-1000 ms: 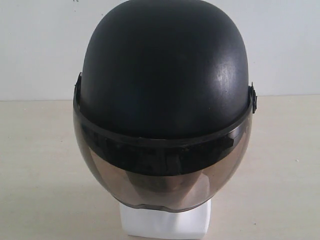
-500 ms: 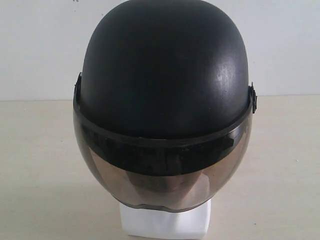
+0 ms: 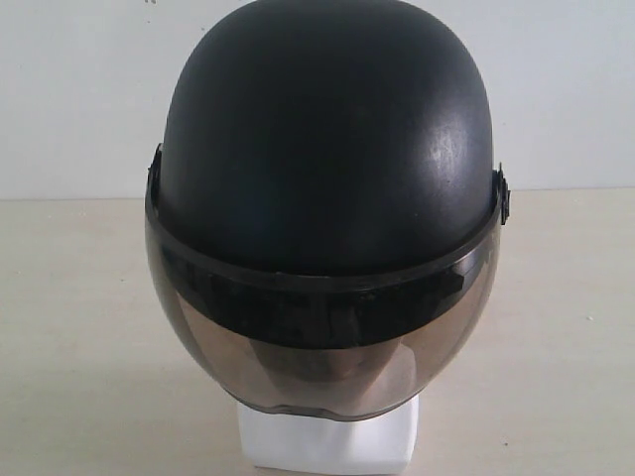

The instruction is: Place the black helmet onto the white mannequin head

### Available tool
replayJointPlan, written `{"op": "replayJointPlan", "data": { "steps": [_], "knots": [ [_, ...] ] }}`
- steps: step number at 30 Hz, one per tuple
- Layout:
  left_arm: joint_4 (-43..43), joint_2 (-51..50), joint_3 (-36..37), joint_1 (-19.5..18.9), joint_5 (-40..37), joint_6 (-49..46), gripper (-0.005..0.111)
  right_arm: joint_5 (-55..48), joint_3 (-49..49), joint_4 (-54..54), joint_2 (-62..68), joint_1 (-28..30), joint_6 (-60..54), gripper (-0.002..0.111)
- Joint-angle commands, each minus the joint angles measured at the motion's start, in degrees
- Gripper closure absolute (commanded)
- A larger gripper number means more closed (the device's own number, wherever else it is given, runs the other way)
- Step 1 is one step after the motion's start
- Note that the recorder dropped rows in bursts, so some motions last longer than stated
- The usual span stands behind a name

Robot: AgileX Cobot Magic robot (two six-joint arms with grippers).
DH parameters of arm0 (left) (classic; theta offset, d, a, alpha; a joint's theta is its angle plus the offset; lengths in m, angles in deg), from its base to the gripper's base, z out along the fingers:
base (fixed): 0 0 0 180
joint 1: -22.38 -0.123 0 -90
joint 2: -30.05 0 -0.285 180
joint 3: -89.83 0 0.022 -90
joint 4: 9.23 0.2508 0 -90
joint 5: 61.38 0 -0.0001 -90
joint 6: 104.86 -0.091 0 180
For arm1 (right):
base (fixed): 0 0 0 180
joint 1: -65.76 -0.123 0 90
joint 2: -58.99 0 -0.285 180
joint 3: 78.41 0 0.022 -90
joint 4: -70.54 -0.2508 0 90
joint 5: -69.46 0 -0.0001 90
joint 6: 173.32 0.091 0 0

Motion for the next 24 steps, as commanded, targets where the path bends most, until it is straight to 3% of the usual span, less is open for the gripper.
{"op": "replayJointPlan", "data": {
  "steps": [1,6,10,12,19,24],
  "knots": [
    [-5.4,0.1,5.4,0.3,-1.1,-1.4,0.102,0.8,0.1,0.1,-0.3,0.0,0.0,0.109],
    [-6.3,0.1,10.5,0.3,-1.1,-1.2,0.102,0.8,0.1,0.1,-0.3,0.0,0.0,0.109],
    [-6.3,0.1,10.6,0.3,-5.3,-2.9,0.102,0.8,0.1,0.1,-0.3,0.0,0.0,0.109],
    [-6.3,0.1,10.6,0.3,-5.4,-7.6,0.102,0.8,0.1,0.1,-0.3,0.0,0.0,0.109],
    [-8.1,0.1,10.6,0.3,-5.4,-7.6,0.102,0.8,0.1,0.1,-0.3,0.0,0.0,0.109],
    [-12.9,0.1,10.6,0.3,-5.4,-1.1,0.102,0.8,0.1,0.1,-0.3,0.0,0.0,0.109]
  ]
}}
